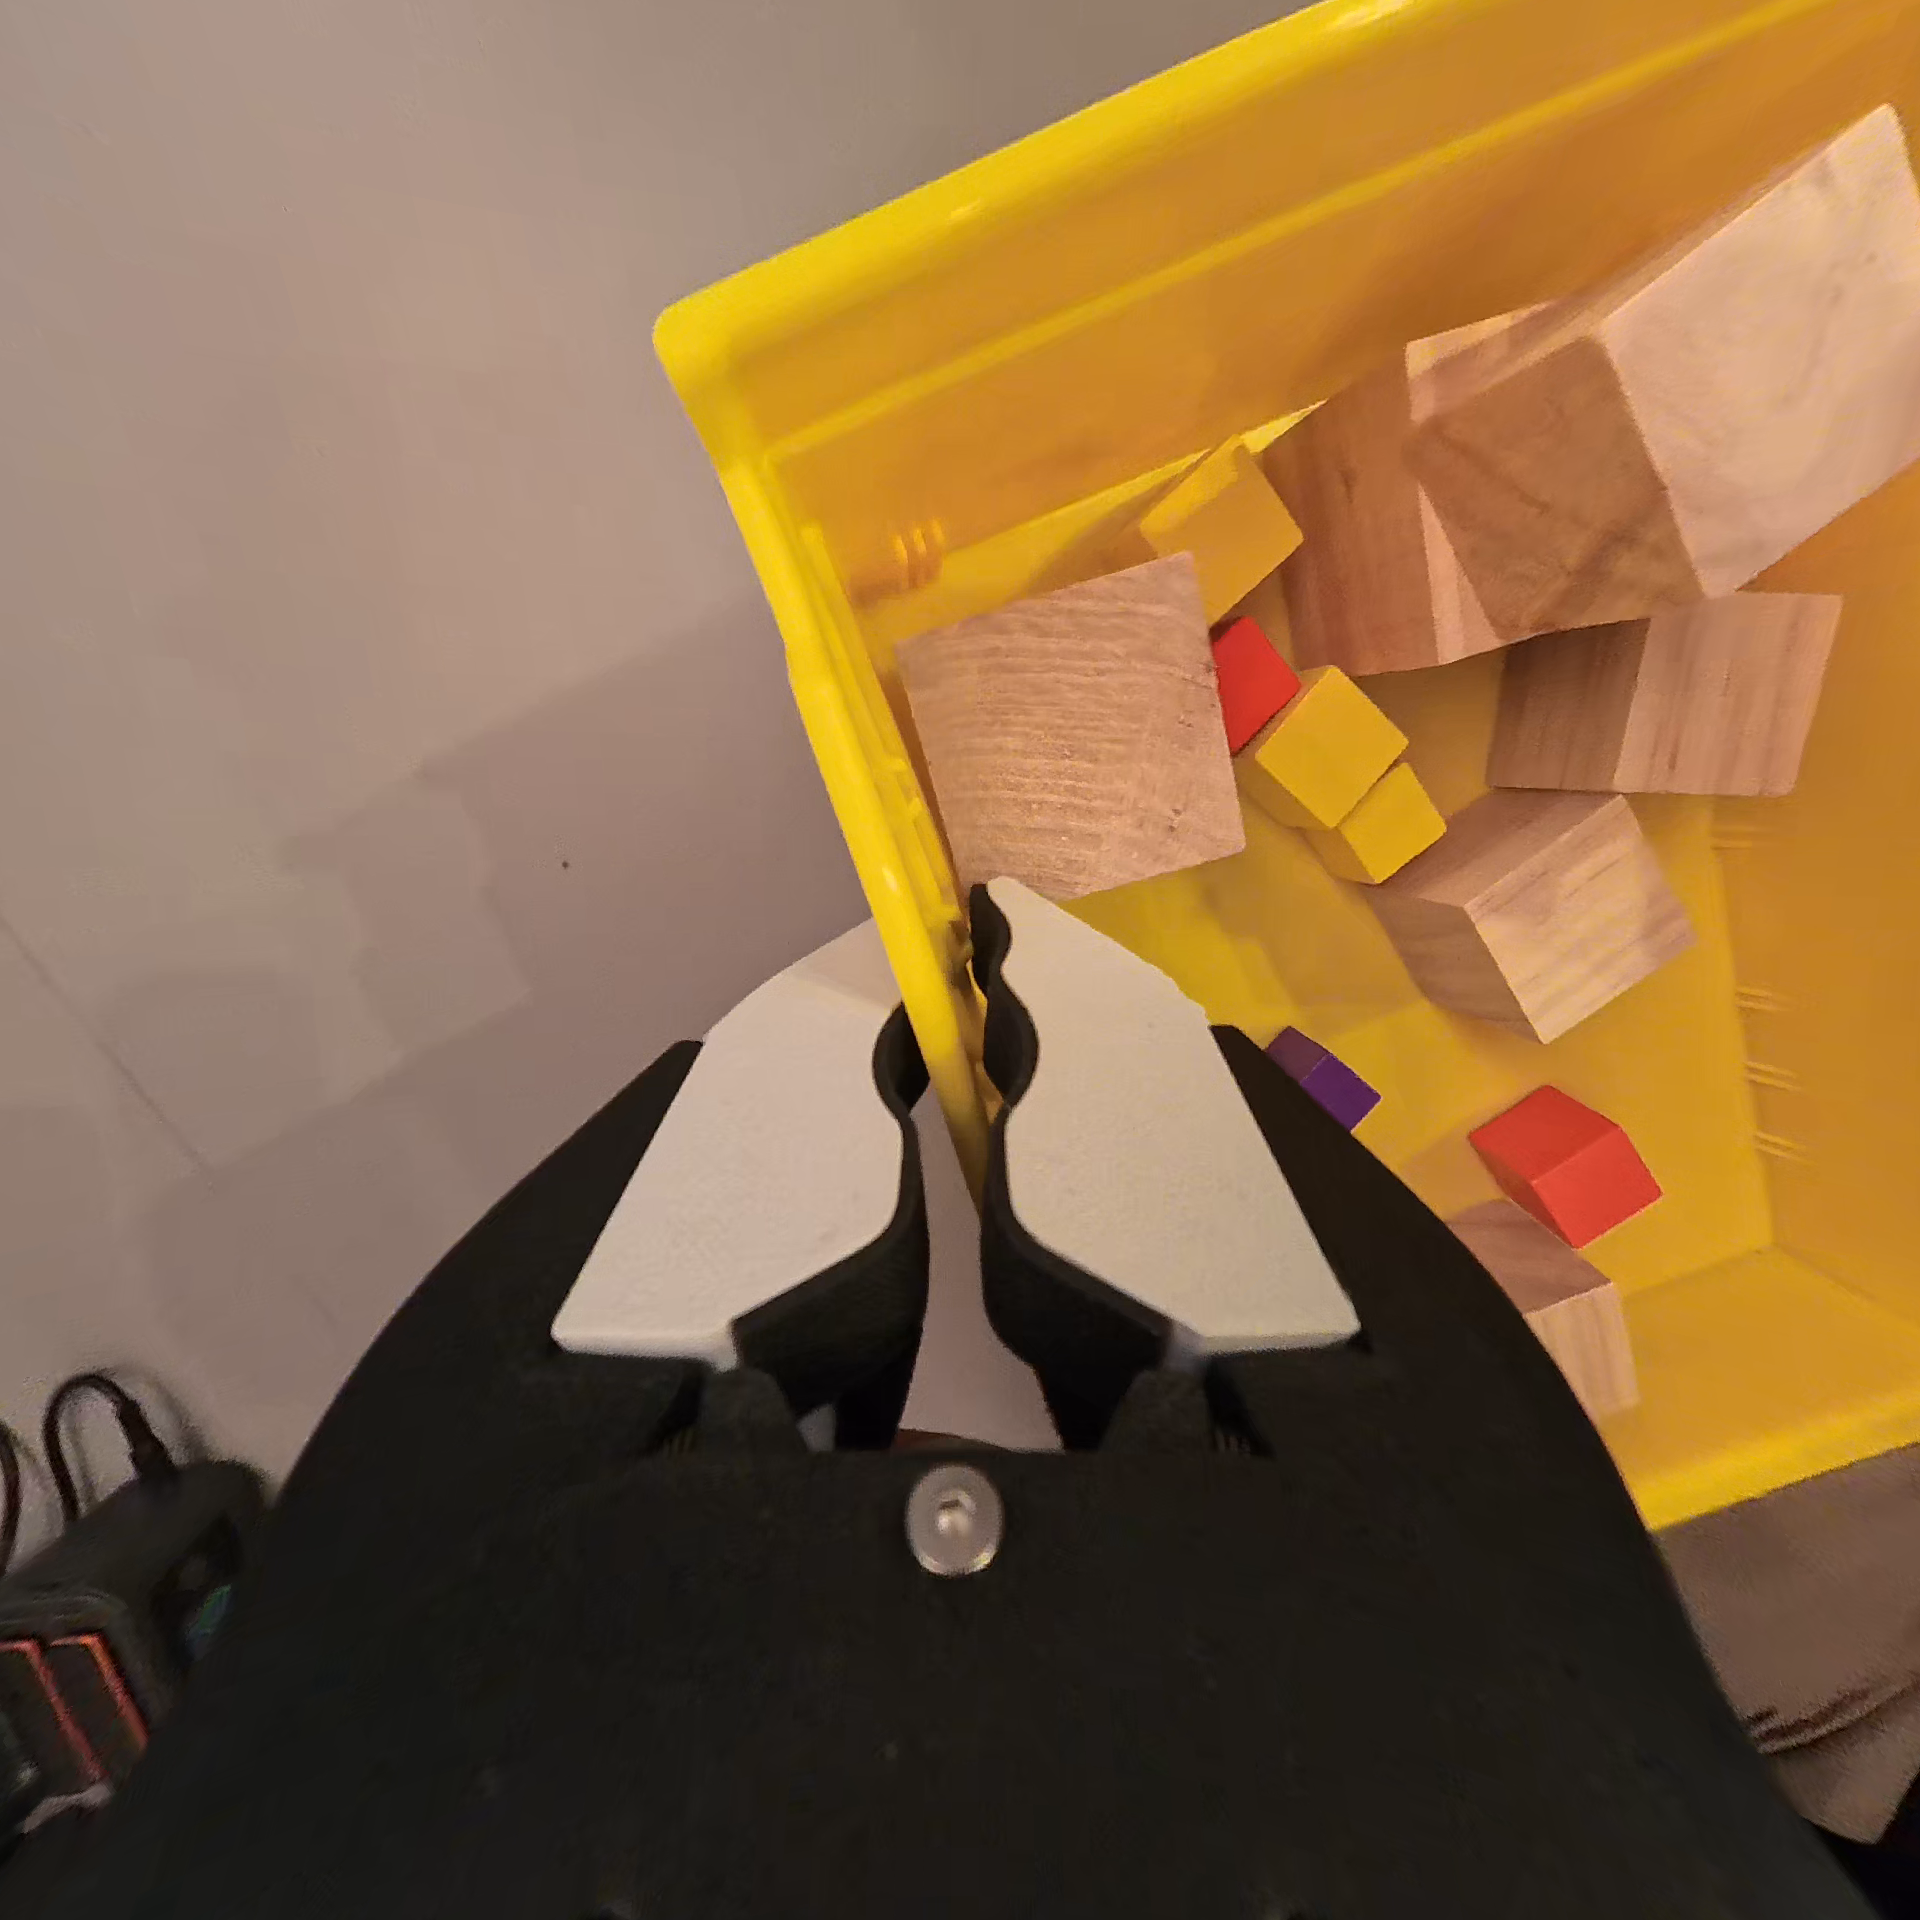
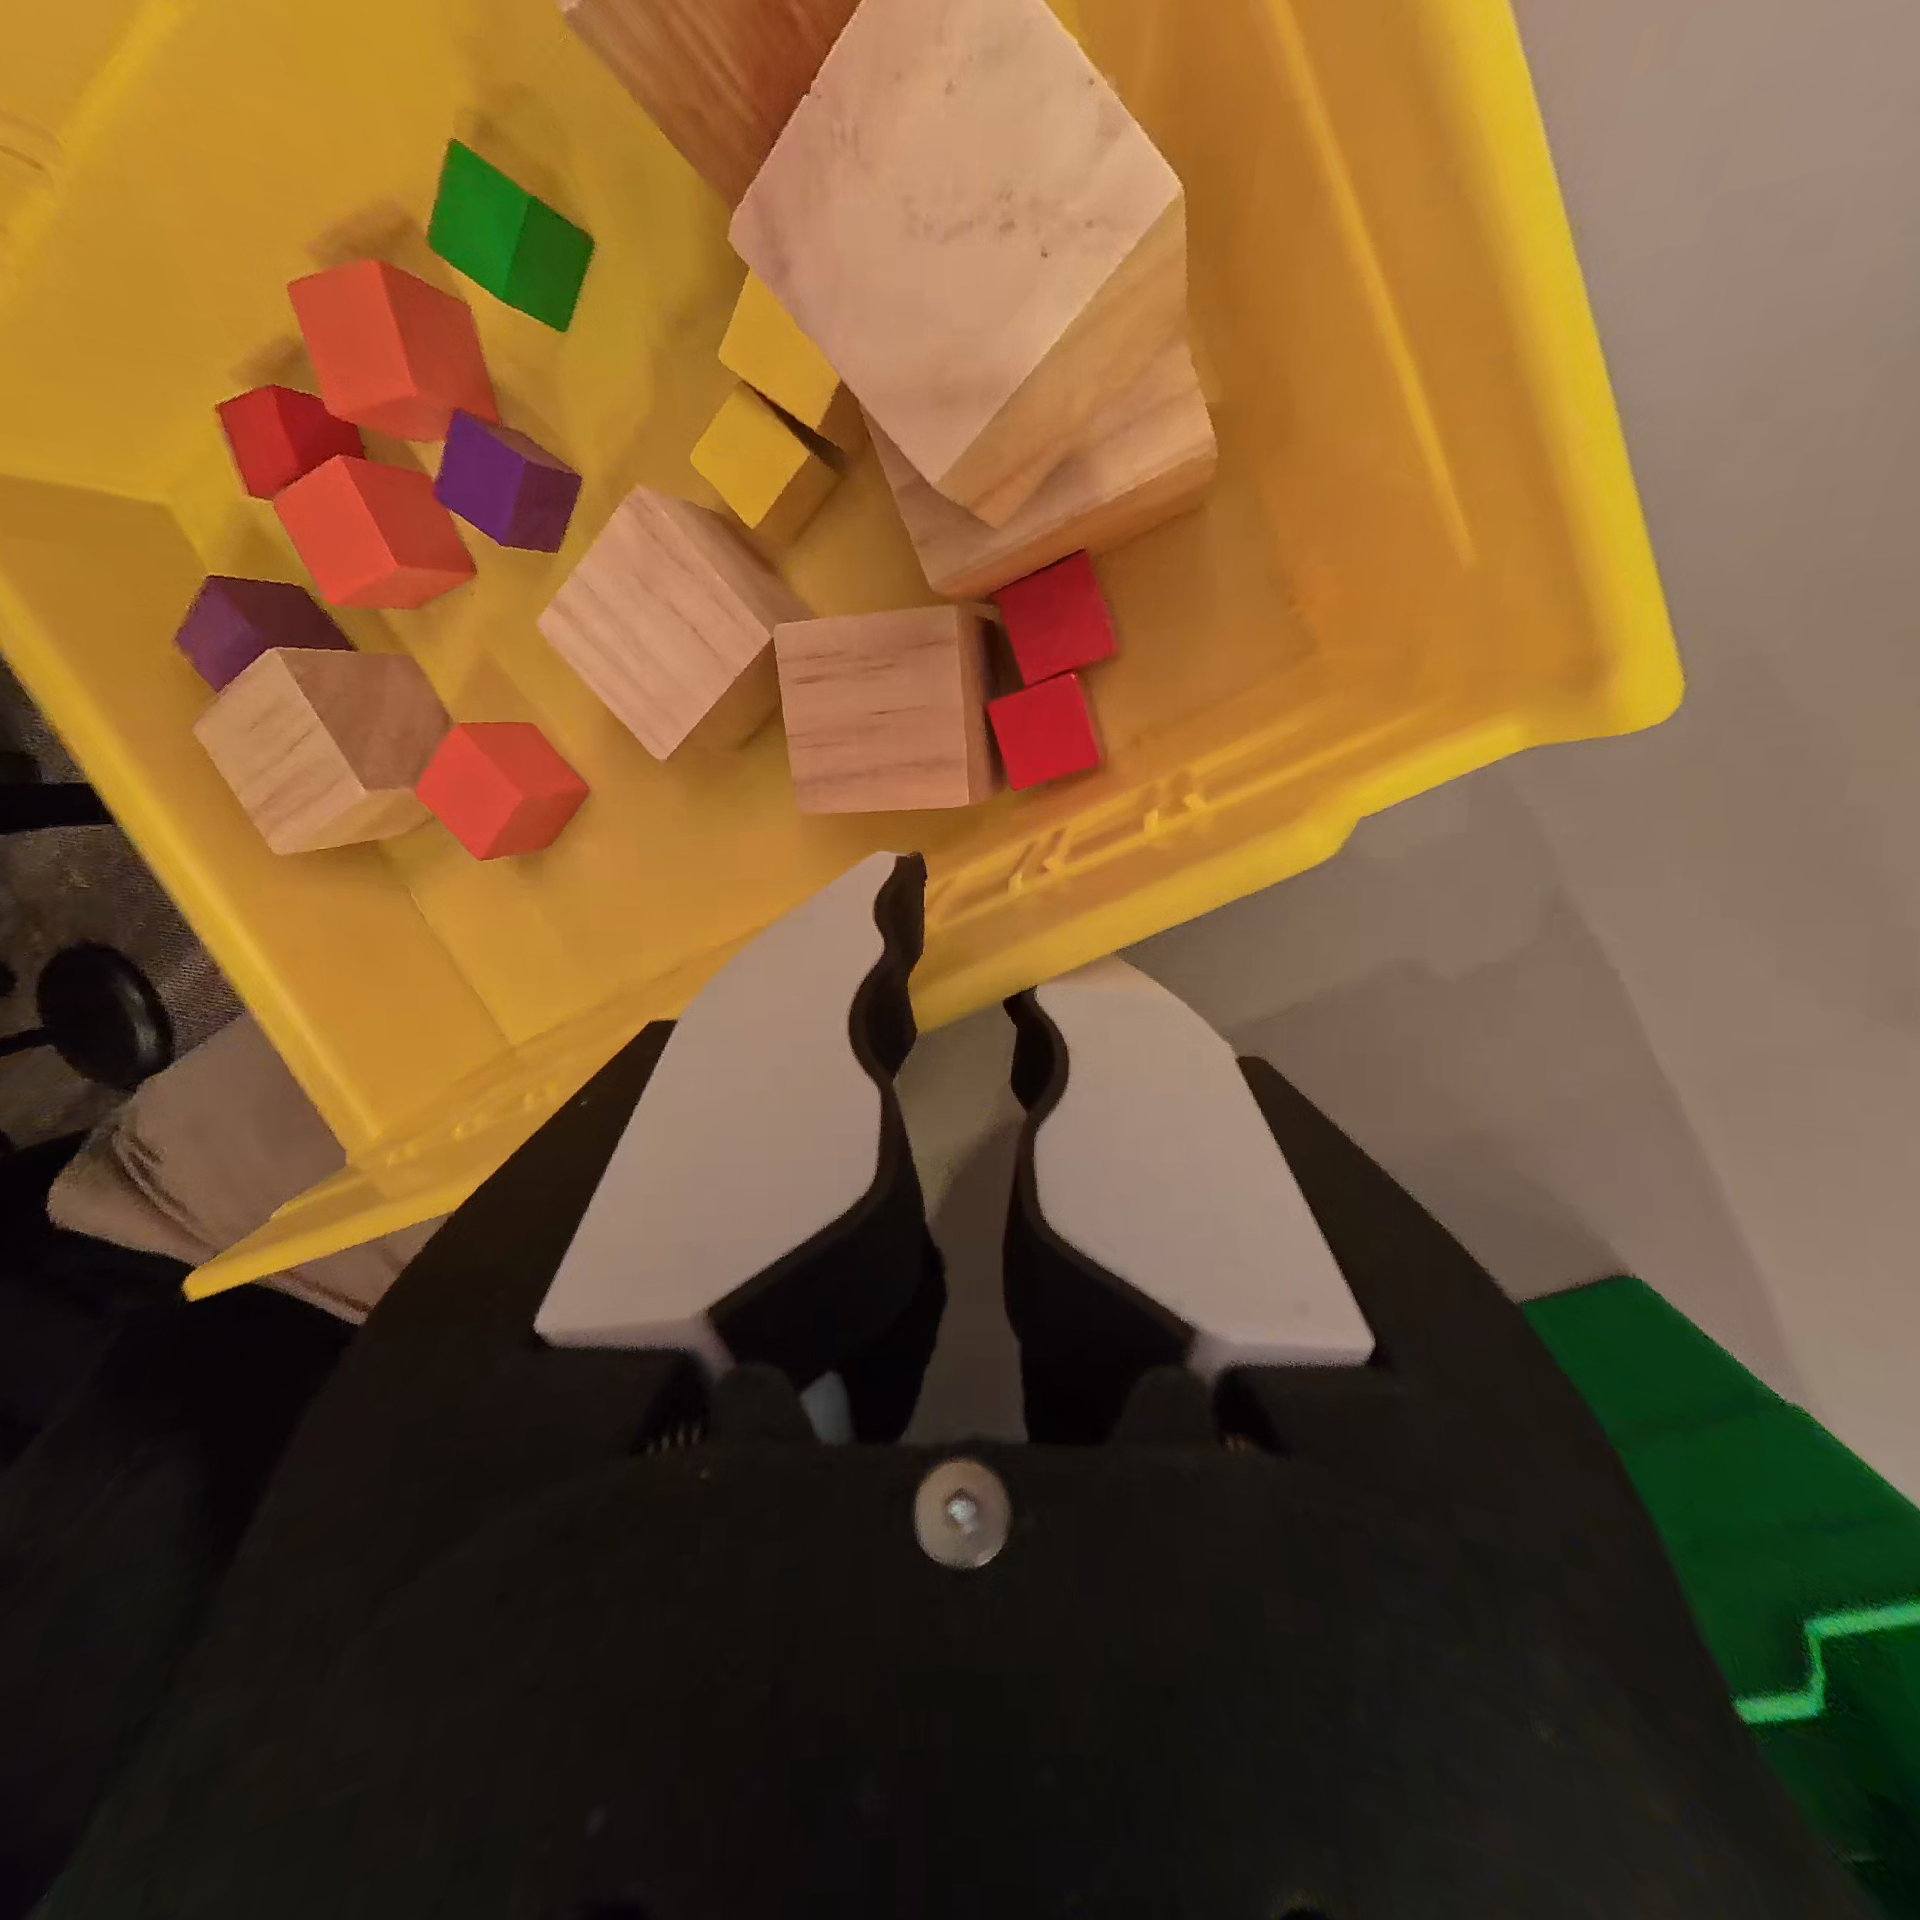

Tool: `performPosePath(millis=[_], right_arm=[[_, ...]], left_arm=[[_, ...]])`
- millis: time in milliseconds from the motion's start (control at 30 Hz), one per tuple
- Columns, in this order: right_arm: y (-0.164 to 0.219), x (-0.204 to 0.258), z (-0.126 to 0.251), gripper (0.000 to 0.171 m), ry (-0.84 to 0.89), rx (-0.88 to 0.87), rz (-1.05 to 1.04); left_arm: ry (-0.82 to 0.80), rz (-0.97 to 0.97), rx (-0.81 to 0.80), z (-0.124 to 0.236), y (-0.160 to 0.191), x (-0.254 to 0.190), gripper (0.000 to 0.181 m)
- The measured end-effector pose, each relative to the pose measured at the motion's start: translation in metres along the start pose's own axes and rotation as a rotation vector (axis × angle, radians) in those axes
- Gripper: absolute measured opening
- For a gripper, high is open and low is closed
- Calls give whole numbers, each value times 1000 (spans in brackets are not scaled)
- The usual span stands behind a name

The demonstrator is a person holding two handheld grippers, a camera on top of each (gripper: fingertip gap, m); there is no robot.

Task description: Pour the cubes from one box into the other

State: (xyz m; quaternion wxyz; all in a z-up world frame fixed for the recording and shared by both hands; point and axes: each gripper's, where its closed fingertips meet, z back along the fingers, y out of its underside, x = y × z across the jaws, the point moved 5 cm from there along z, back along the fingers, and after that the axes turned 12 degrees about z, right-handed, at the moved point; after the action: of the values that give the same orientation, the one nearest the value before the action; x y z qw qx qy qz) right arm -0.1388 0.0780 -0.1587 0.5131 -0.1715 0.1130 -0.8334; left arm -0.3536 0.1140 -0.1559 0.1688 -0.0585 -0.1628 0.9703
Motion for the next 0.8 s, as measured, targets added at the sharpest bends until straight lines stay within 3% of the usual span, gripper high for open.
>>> performPosePath(millis=[167, 333, 533, 733, 800], right_arm=[[11, -16, 23, 9, 13, -10, -27], [27, -28, 27, 9, -33, 40, -45], [38, -36, 20, 20, -139, 74, -98], [18, -78, 26, 27, 37, 54, -97], [13, -92, 22, 37, 49, 76, -110]], left_arm=[[5, -42, -5, 6, -26, -19, 4], [58, -31, 40, -9, -27, -36, 5], [159, -69, 194, -27, -4, -54, 31], [137, -79, 77, -24, -42, -40, 51], [169, -67, 136, -36, -46, -39, 50]])
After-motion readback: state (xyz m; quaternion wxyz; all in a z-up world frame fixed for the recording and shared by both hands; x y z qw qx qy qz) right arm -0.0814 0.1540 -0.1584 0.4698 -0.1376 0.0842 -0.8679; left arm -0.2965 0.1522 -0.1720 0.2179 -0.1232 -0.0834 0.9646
